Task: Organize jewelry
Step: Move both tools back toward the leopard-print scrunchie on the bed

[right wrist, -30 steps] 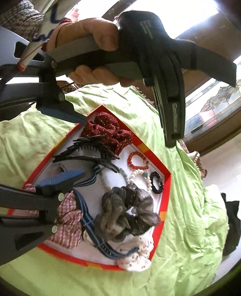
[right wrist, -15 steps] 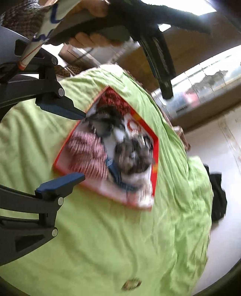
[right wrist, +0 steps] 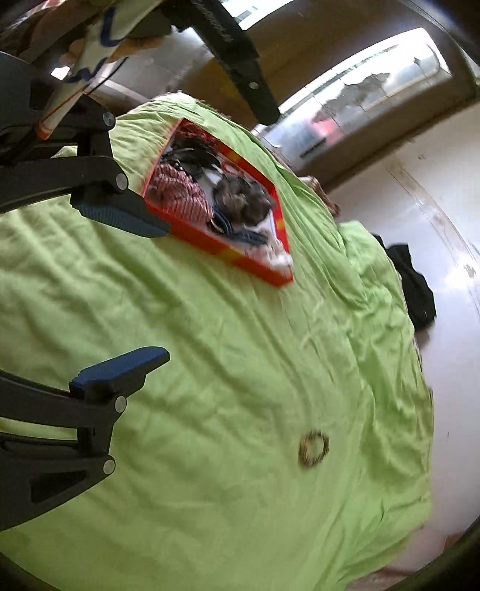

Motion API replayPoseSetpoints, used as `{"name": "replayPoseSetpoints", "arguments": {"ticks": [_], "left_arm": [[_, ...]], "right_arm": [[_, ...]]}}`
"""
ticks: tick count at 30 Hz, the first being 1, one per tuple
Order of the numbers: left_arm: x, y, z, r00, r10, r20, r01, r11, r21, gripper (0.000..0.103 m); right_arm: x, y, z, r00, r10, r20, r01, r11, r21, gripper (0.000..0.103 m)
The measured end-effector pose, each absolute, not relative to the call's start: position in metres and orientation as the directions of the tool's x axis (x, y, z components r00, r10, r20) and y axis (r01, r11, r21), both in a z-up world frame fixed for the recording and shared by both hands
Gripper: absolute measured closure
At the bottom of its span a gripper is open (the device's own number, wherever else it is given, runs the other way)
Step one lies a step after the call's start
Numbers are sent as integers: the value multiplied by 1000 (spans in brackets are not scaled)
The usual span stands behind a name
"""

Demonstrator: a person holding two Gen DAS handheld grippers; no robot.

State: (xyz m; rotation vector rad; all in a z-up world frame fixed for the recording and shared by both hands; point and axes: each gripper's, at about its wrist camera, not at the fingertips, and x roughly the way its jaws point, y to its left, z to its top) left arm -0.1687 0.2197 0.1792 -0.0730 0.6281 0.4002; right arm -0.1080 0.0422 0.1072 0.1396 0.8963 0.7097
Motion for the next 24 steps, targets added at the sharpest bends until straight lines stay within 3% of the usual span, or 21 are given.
{"name": "replayPoseSetpoints", "arguments": {"ticks": [13,24], "left_arm": [[-164,195,152,674,359,-646,-389,915,102,30],[-171,195,132,645,371,-667,-393,911,127,30]], "right_arm": [[-96,-1,94,495,490,-717,-370,866,336,37],[-105,9,98,527,421,-739,-369,896,247,34]]}}
